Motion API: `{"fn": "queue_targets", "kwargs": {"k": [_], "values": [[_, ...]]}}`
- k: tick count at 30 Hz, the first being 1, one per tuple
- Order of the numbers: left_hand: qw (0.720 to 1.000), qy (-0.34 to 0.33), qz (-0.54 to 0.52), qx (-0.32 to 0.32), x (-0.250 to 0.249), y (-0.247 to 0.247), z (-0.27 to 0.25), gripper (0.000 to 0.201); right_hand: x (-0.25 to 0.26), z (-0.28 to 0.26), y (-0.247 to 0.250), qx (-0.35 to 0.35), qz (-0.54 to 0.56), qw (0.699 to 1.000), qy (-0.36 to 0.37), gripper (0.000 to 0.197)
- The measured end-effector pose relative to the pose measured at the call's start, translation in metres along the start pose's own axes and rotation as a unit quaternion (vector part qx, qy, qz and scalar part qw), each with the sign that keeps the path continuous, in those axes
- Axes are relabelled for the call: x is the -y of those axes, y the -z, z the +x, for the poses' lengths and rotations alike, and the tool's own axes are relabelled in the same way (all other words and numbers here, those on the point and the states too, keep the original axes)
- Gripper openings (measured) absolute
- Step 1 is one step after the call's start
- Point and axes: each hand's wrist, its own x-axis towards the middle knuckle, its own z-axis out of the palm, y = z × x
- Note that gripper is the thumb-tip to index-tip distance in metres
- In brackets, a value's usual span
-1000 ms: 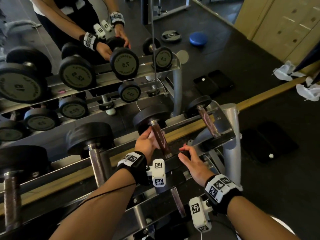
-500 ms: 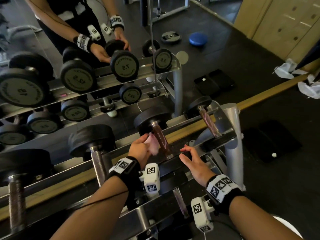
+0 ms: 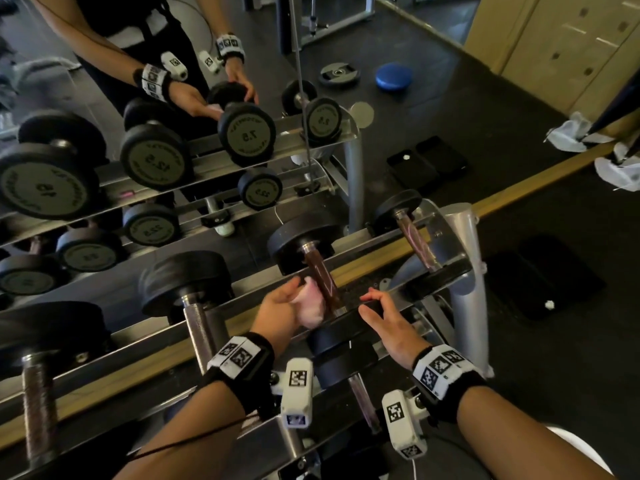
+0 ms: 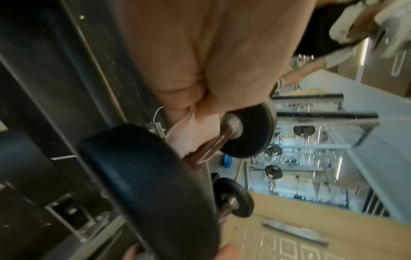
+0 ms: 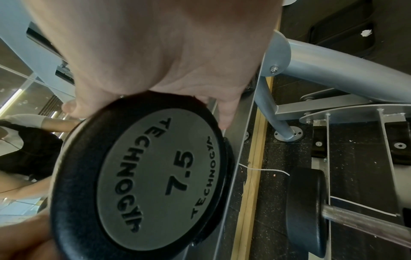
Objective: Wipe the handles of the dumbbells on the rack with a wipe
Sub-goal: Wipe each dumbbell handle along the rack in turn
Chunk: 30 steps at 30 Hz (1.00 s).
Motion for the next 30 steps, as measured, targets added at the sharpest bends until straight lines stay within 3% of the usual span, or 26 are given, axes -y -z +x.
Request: {"fn": "queue_targets", "kwargs": {"k": [4, 6, 9, 11, 13, 16, 20, 24, 30], "values": [[0.997, -0.048, -0.023, -0.053, -0.015, -0.01, 0.019, 0.045, -0.002, 0.0, -0.001, -0.011, -0.003, 1.0, -0.002, 0.018], [0.991, -0.091, 0.075, -0.061, -0.008, -0.019, 0.019, 0.029, -0.001, -0.001, -0.001, -0.01, -0.001, 1.0, 0.002, 0.024], [0.974, -0.112, 0.192, -0.052, 0.011, -0.025, 0.015, 0.046, 0.001, -0.003, -0.002, -0.012, 0.002, 1.0, 0.013, 0.039], [0.982, -0.091, 0.161, -0.045, 0.021, -0.02, 0.009, 0.036, 0.001, -0.002, -0.002, -0.015, 0.011, 1.0, 0.014, 0.035], [0.993, -0.024, 0.109, -0.031, 0.03, -0.015, 0.004, 0.028, -0.001, -0.002, -0.002, -0.012, 0.011, 1.0, 0.011, 0.028], [0.997, 0.01, 0.071, -0.015, 0.025, -0.009, -0.003, 0.037, 0.001, -0.003, -0.001, -0.008, 0.003, 1.0, 0.002, 0.022], [0.996, -0.039, 0.061, -0.051, 0.01, -0.003, -0.004, 0.05, 0.002, -0.003, 0.0, -0.003, 0.005, 1.0, -0.003, 0.027], [0.995, -0.058, 0.07, -0.04, 0.01, -0.017, 0.003, 0.029, 0.001, -0.003, 0.0, -0.003, 0.004, 1.0, 0.001, 0.029], [0.993, -0.053, 0.106, -0.024, 0.017, -0.028, 0.003, 0.029, -0.001, -0.001, 0.0, -0.006, 0.003, 1.0, -0.001, 0.025]]}}
